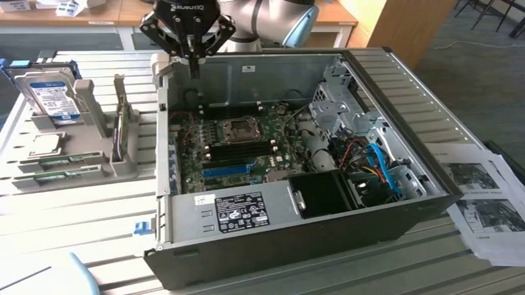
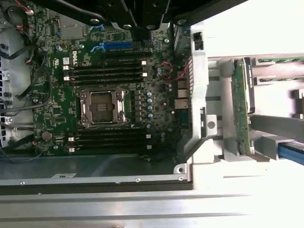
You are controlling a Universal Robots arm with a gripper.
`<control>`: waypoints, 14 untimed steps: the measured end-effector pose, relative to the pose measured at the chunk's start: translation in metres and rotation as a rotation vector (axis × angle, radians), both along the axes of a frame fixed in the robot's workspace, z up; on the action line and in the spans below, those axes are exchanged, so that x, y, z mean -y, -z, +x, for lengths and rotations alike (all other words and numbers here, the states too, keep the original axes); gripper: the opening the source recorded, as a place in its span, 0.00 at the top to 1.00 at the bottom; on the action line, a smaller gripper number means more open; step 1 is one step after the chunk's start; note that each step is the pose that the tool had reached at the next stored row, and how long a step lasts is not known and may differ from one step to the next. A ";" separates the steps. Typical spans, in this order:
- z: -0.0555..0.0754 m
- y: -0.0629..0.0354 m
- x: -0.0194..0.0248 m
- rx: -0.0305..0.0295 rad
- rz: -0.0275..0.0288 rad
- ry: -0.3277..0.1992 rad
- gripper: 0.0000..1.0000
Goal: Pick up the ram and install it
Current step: 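Reach for the ram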
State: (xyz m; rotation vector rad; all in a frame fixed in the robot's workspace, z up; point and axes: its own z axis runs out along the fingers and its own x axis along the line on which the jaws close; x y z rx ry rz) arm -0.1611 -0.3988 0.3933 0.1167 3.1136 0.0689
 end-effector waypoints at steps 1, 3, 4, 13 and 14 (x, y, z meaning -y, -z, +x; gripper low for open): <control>-0.003 0.0000 0.0000 0.0000 0.0000 0.000 0.91; -0.007 0.0000 0.0000 0.0000 -0.0001 0.000 0.91; -0.010 0.0000 0.0000 0.0000 -0.0001 0.000 0.91; -0.031 0.0000 0.0000 0.0000 -0.0001 0.000 0.91; -0.033 0.0000 0.0000 -0.0001 -0.0001 0.000 0.91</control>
